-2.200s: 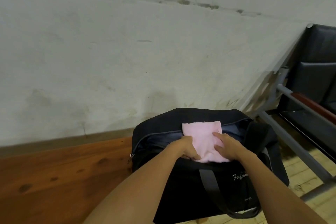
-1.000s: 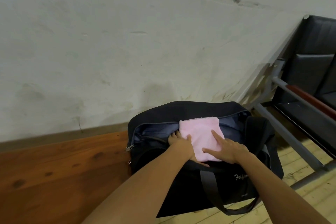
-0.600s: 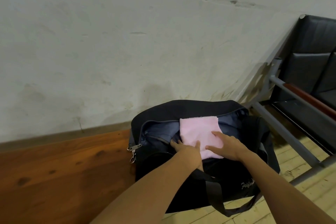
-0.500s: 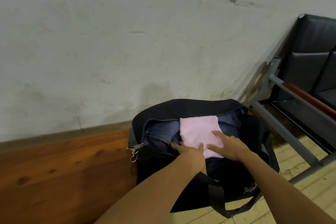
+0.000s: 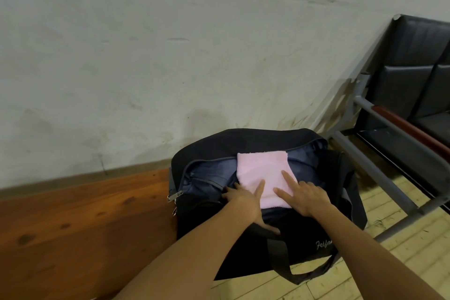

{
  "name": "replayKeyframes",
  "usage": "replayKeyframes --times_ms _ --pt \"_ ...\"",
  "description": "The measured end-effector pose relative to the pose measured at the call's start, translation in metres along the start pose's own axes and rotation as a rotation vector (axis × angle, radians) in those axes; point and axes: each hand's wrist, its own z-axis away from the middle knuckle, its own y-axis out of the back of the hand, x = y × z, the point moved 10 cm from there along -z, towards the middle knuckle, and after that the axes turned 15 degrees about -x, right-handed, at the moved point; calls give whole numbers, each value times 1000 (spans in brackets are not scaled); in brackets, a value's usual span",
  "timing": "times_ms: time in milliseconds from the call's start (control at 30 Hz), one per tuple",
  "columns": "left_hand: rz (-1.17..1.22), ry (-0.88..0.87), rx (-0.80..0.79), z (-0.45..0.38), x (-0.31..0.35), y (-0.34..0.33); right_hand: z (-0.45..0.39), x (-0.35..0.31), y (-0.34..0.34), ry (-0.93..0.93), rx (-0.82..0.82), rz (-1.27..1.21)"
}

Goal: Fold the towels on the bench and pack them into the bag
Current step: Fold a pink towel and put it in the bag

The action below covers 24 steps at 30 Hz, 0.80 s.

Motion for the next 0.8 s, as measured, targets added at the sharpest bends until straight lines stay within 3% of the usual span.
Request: replayKeyframes --times_ms 233,567,700,800 --pt "202 18 101 -6 -45 43 -7 1 -4 15 -60 -53" --pt "125 84 238 -17 -46 62 -19 -13 32 113 -11 -81" --pt "89 53 310 -19 -41 65 -31 -35 51 191 97 -414" --pt "72 42 322 -22 -43 67 -42 -39 52 118 155 -561"
